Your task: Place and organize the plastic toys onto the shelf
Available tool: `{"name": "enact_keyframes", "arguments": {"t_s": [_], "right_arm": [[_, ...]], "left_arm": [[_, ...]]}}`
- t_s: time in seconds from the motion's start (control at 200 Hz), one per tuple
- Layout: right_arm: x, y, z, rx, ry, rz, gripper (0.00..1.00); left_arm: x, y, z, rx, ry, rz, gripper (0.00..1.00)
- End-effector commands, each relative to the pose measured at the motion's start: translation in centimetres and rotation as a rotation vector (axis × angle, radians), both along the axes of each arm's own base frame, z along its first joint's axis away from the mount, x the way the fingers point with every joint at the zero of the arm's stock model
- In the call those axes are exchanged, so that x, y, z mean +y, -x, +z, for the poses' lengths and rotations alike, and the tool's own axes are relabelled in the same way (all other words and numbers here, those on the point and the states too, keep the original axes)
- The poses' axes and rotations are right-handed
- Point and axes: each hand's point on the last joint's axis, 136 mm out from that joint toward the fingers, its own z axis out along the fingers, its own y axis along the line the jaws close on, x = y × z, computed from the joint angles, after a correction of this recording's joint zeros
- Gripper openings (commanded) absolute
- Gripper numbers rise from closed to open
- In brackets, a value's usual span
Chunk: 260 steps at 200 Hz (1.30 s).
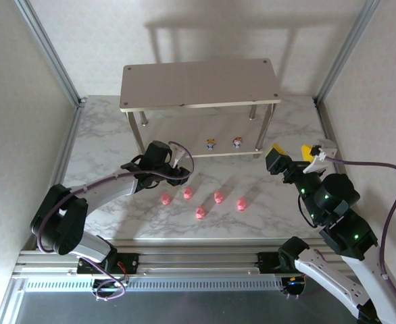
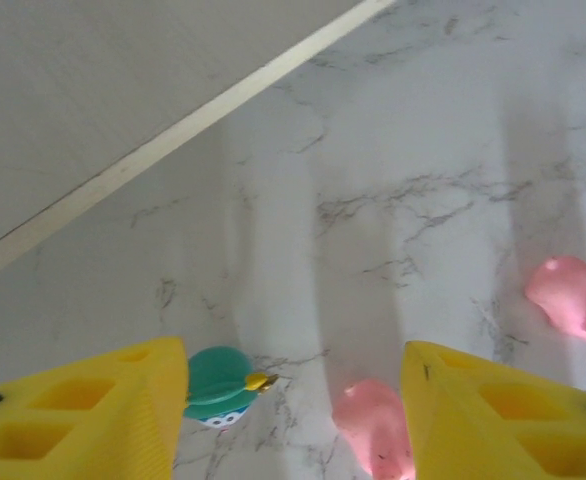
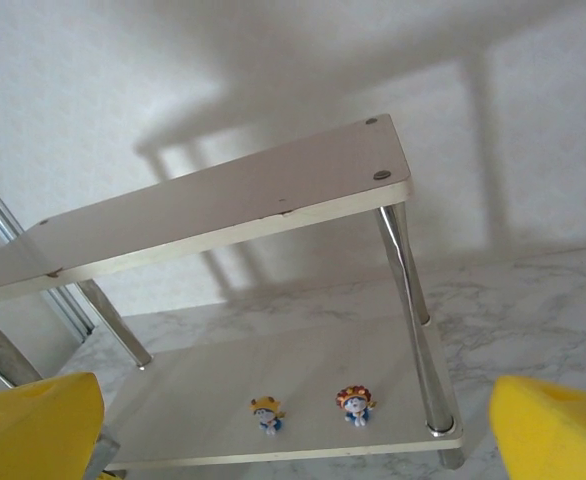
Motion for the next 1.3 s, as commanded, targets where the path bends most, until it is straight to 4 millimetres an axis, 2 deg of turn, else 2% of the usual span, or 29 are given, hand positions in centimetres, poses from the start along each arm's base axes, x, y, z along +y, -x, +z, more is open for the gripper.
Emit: {"name": "enact_keyframes", "arguments": {"t_s": [0.0,0.11,0.215,0.345,0.451,0.496,0.521,0.701,0.796,0.911,1.101,1.296], "right_arm": [[-0.1,0.8,1.4,-0.021,-0.041,0.028,0.99],[1.3,0.5,0.0,0.065,0.009,0.080,0.90],[3.3,0.2,-2.4,0.192,0.055,0.161,0.73],[7.3,0.7,-7.2,0.384,0.051,0.334,0.45],[9.7,1.2,-11.4,0.505,0.077,0.410,0.29],[10.4,1.1,-12.6,0.532,0.084,0.417,0.22],[11.4,1.5,-13.3,0.542,0.094,0.452,0.20],[17.6,1.3,-15.3,0.563,0.137,0.585,0.19],[21.4,1.0,-16.5,0.570,0.207,0.635,0.19],[24.9,0.0,-18.0,0.574,0.284,0.641,0.18],[27.7,-1.8,-20.5,0.619,0.375,0.607,0.17],[29.9,-2.2,-23.9,0.720,0.425,0.623,0.11]], "left_arm": [[1.8,-0.7,0.4,-0.021,-0.029,0.111,0.51],[2.7,-1.0,1.3,-0.039,-0.018,0.190,0.50],[3.7,-1.0,2.3,-0.040,-0.002,0.269,0.48],[4.9,-0.2,3.6,-0.035,0.045,0.354,0.46],[6.1,1.0,5.5,-0.070,0.112,0.413,0.47],[6.7,1.4,6.3,-0.091,0.140,0.438,0.47],[7.0,1.7,6.7,-0.101,0.152,0.447,0.48],[8.4,2.6,8.4,-0.134,0.210,0.500,0.48],[8.7,2.8,8.2,-0.131,0.226,0.509,0.49],[9.1,3.1,7.9,-0.126,0.238,0.519,0.49],[9.7,3.3,8.2,-0.135,0.248,0.524,0.50],[10.2,3.0,8.4,-0.148,0.250,0.533,0.50]]}}
